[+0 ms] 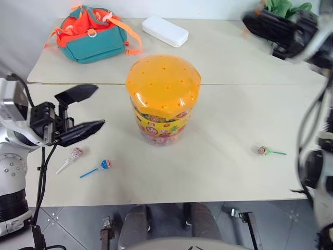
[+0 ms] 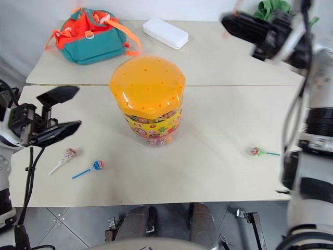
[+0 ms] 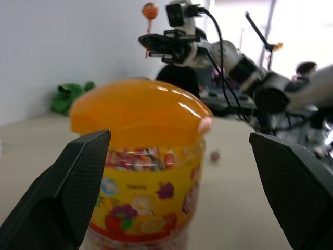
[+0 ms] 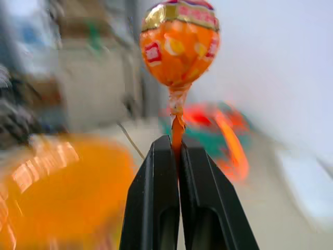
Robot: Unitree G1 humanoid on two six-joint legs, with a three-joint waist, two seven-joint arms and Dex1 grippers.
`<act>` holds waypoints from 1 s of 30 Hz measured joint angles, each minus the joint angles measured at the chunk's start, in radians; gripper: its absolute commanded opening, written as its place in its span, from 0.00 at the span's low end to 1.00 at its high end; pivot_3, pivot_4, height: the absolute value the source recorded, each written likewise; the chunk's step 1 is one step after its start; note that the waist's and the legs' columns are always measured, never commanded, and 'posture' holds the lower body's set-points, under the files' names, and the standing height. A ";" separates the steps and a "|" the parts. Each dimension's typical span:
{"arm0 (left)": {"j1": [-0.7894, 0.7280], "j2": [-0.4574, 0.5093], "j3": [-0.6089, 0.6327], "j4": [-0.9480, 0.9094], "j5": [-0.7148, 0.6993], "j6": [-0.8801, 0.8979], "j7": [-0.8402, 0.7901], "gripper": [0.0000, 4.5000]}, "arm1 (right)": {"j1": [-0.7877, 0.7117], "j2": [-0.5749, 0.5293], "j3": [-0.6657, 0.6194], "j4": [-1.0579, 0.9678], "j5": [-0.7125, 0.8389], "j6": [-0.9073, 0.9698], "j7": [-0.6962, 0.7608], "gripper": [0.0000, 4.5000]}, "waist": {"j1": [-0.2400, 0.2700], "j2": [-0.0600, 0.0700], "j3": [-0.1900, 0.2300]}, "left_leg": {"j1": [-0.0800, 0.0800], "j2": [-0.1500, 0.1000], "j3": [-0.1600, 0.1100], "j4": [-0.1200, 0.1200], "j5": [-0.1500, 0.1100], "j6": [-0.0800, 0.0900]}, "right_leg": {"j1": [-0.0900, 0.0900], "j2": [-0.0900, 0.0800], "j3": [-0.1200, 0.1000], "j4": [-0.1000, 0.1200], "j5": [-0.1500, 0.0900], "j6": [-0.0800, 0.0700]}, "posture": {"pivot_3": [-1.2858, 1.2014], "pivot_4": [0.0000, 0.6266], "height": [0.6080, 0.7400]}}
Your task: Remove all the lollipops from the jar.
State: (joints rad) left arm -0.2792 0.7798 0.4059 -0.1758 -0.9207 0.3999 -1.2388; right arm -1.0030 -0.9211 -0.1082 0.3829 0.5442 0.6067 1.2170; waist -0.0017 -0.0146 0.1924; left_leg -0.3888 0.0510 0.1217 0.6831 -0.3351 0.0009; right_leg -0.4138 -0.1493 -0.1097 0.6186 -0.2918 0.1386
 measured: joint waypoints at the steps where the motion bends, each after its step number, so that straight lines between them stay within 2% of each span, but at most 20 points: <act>1: 0.004 0.009 -0.013 0.002 0.015 -0.008 -0.023 1.00 | 0.055 -0.069 0.036 0.011 -0.051 -0.008 0.030 0.01 | 0.000 0.000 0.000 | 0.000 0.000 0.000 0.000 0.000 0.000 | 0.000 0.000 0.000 -0.001 0.000 0.000 | 0.52 0.24 1.00; 4: 0.014 0.010 -0.056 0.005 0.062 -0.037 -0.077 1.00 | 0.228 -0.176 0.105 0.049 -0.192 -0.068 0.050 0.01 | -0.007 0.000 0.000 | 0.001 0.001 0.003 0.000 0.000 0.000 | 0.000 0.000 0.000 -0.001 0.000 0.000 | 0.52 0.24 1.00; 10: 0.019 -0.022 -0.109 0.025 0.111 -0.072 -0.094 1.00 | 0.454 -0.220 0.151 0.181 -0.403 -0.293 -0.058 0.01 | -0.027 0.002 0.000 | 0.002 0.001 0.004 0.001 0.001 0.000 | 0.000 0.000 0.002 0.000 0.000 0.000 | 0.52 0.24 1.00; 12: 0.021 -0.032 -0.118 0.038 0.130 -0.081 -0.092 1.00 | 0.519 -0.206 0.151 0.207 -0.421 -0.341 -0.072 0.01 | -0.029 0.002 0.000 | 0.002 0.001 0.005 0.001 0.001 0.000 | 0.000 0.000 0.002 0.000 0.000 0.000 | 0.52 0.24 1.00; 16: 0.017 -0.032 -0.125 0.039 0.180 -0.112 -0.077 1.00 | 0.553 -0.195 0.116 0.188 -0.409 -0.353 -0.068 0.01 | -0.028 0.002 0.000 | 0.003 0.001 0.005 0.002 0.001 0.000 | 0.000 0.000 0.003 0.001 0.000 0.000 | 0.52 0.24 1.00; 22: 0.013 -0.022 -0.132 0.081 0.247 -0.129 -0.049 1.00 | 0.635 -0.190 0.038 0.108 -0.332 -0.316 0.010 0.38 | -0.020 0.002 0.000 | 0.002 0.001 0.004 0.002 0.001 0.000 | 0.001 0.000 0.002 0.000 0.000 0.000 | 0.52 0.24 1.00; 27: 0.024 -0.012 -0.129 0.124 0.328 -0.153 0.036 1.00 | 0.630 -0.088 -0.154 -0.078 -0.119 -0.419 0.099 0.74 | -0.026 0.003 0.000 | 0.003 0.002 0.003 0.002 0.001 0.000 | 0.001 0.000 0.002 0.001 0.000 0.000 | 0.52 0.24 1.00; 30: 0.067 -0.012 -0.093 0.143 0.364 -0.176 0.103 1.00 | 0.596 -0.003 -0.181 -0.248 -0.003 -0.428 0.108 0.95 | -0.027 0.003 0.000 | 0.003 0.002 0.003 0.001 0.001 0.000 | 0.000 0.000 0.002 0.002 0.000 0.000 | 0.52 0.24 1.00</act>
State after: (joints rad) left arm -0.2119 0.7677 0.3128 -0.0326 -0.5565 0.2242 -1.1358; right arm -0.4071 -0.9236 -0.2895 0.1353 0.5409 0.1787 1.3250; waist -0.0290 -0.0119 0.1927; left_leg -0.3856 0.0531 0.1245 0.6844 -0.3346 0.0004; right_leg -0.4133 -0.1489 -0.1080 0.6206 -0.2918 0.1386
